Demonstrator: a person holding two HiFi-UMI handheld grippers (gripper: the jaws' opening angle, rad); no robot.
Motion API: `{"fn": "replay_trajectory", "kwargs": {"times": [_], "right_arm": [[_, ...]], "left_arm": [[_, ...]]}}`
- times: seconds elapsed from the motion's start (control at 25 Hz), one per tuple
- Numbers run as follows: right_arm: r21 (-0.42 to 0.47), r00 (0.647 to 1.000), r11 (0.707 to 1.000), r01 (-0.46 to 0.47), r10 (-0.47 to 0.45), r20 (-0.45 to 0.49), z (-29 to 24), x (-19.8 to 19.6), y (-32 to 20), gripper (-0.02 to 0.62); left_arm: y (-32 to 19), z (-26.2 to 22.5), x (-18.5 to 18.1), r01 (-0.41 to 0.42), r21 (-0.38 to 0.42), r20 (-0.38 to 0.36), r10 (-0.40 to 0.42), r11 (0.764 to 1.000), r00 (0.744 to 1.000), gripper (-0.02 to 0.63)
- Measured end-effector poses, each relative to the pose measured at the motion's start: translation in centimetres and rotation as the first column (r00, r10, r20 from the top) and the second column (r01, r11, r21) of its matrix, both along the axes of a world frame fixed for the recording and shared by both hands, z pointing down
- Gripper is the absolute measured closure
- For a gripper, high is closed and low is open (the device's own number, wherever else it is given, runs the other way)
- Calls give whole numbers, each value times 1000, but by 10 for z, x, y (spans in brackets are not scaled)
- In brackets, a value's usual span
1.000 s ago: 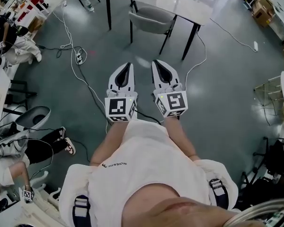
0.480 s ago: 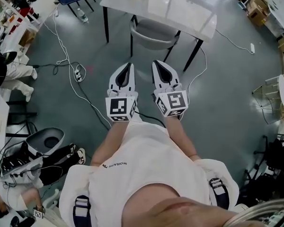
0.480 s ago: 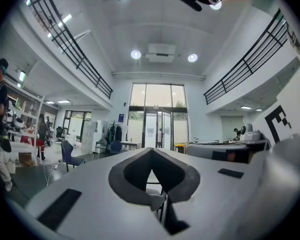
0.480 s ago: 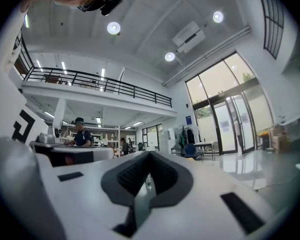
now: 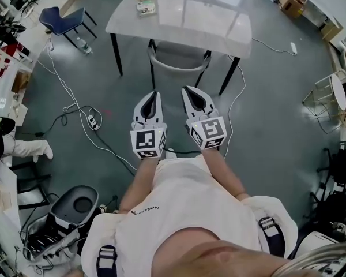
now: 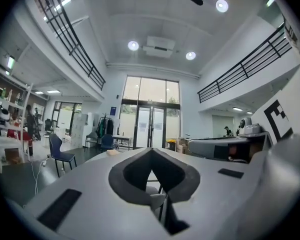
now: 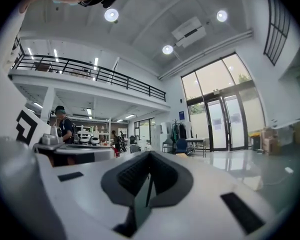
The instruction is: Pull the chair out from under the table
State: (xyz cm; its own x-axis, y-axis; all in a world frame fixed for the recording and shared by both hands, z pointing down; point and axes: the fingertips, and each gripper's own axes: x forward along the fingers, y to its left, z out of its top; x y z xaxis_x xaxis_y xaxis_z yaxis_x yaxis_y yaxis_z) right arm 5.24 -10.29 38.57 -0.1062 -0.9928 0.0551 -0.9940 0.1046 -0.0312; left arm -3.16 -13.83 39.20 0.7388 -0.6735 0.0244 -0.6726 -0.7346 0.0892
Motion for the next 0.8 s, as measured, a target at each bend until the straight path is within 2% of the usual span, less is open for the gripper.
{"fn": "replay_trajectory", "kwargs": {"times": [0.24,0.44,0.56,0.8], "right_arm": [[-50,999,999,-23,21,-32,12,21,-31,581],[-127,999,992,-8,1,-49,40,40,-57,581],[-184,997,983,19,-32,-69,64,51,-77,581],[-304,980,951,61,-114,-161,118,72,-109,581]], "left_arm": [[-33,14,18,-41,6,35,40,999,999,601],[-57,40,48,-91,29,144,86,995,986,601],[-74,57,66,-136,43,238,122,990,964,601],[-103,102,99,-222,62,408,179,973,895,601]]}}
